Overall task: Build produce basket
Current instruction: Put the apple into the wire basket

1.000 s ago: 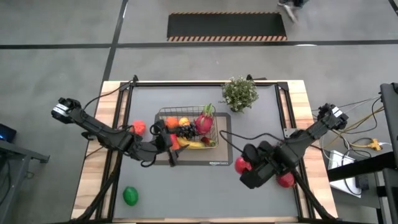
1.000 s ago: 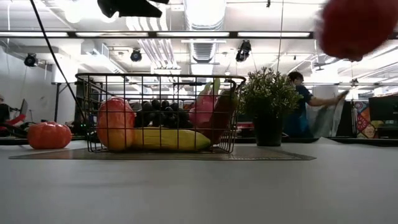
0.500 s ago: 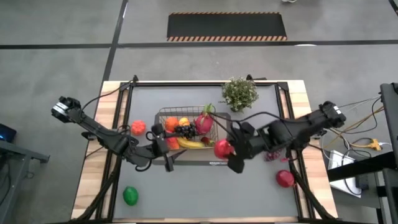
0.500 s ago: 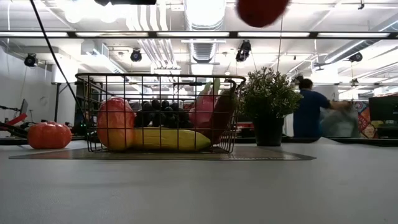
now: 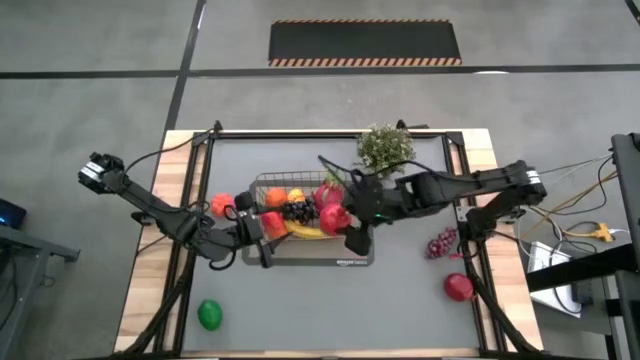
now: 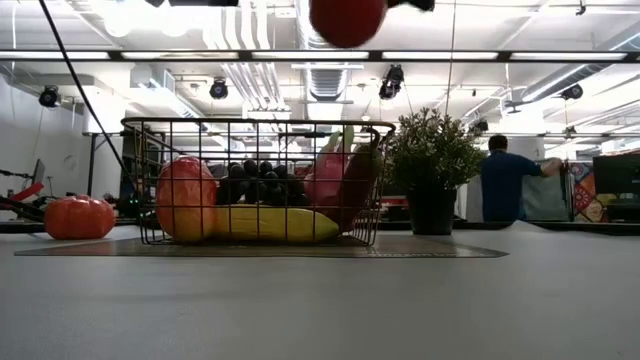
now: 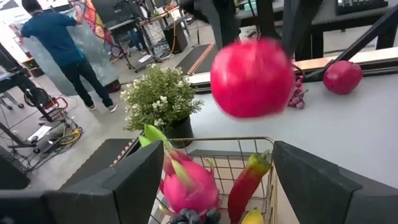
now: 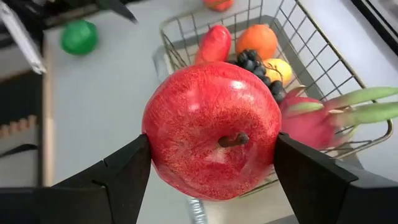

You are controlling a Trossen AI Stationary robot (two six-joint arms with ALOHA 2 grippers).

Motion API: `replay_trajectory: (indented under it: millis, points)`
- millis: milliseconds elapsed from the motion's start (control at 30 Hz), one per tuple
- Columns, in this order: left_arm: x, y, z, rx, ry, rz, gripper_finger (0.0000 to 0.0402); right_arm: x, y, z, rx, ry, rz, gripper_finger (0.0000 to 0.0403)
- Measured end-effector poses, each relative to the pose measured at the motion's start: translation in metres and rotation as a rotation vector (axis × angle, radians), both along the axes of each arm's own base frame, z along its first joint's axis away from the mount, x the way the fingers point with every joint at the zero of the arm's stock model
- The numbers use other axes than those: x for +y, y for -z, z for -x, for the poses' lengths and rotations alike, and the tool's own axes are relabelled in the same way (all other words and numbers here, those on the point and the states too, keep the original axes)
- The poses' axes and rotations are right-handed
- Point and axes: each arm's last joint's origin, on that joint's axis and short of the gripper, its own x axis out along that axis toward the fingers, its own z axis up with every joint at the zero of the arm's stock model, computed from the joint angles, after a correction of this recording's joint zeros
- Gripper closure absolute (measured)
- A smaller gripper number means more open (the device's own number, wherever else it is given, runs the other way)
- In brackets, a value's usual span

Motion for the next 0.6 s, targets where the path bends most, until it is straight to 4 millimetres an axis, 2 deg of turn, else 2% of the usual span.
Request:
replay_trajectory:
  millis: [367, 600]
  points:
    - [0.006, 0.0, 0.01, -0.018, 0.0, 0.011, 0.0118, -0.022, 0.034, -0.058, 0.119, -0.095, 0.162, 0.0107]
    - [0.007, 0.005, 0.013, -0.011, 0.001, 0.008, 0.0118, -0.038, 0.056, -0.081, 0.309, -0.165, 0.234, 0.0107]
